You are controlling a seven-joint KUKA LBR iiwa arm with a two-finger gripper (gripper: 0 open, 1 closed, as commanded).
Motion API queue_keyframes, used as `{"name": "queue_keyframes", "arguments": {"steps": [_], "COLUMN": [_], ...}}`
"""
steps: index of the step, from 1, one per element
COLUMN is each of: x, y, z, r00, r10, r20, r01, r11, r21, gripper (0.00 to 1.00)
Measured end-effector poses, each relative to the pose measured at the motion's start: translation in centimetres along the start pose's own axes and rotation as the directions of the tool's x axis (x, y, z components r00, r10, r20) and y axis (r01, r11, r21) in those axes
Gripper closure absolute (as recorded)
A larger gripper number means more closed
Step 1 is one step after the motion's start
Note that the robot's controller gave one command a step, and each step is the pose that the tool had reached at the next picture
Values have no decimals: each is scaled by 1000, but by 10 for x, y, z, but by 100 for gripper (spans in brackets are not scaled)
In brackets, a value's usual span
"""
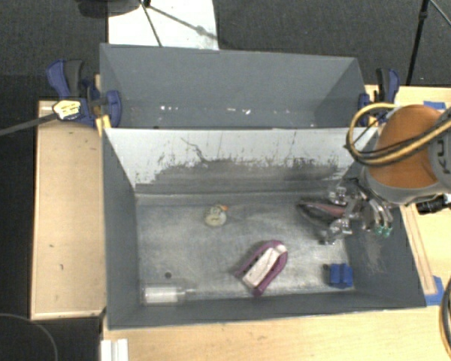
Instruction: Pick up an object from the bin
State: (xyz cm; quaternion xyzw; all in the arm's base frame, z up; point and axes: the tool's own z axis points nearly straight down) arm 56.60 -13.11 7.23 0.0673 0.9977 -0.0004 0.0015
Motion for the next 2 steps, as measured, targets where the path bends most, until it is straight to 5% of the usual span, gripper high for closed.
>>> {"name": "queue_keyframes", "arguments": {"steps": [1,2], "x": [-4,-13], "y": [-1,19], "z": [-126,-258], "r00": [999,941], "r10": [40,-340], "r20": [7,7], "r01": [-40,340], "r11": [999,941], "r21": [-1,2], "gripper": [100,100]}}
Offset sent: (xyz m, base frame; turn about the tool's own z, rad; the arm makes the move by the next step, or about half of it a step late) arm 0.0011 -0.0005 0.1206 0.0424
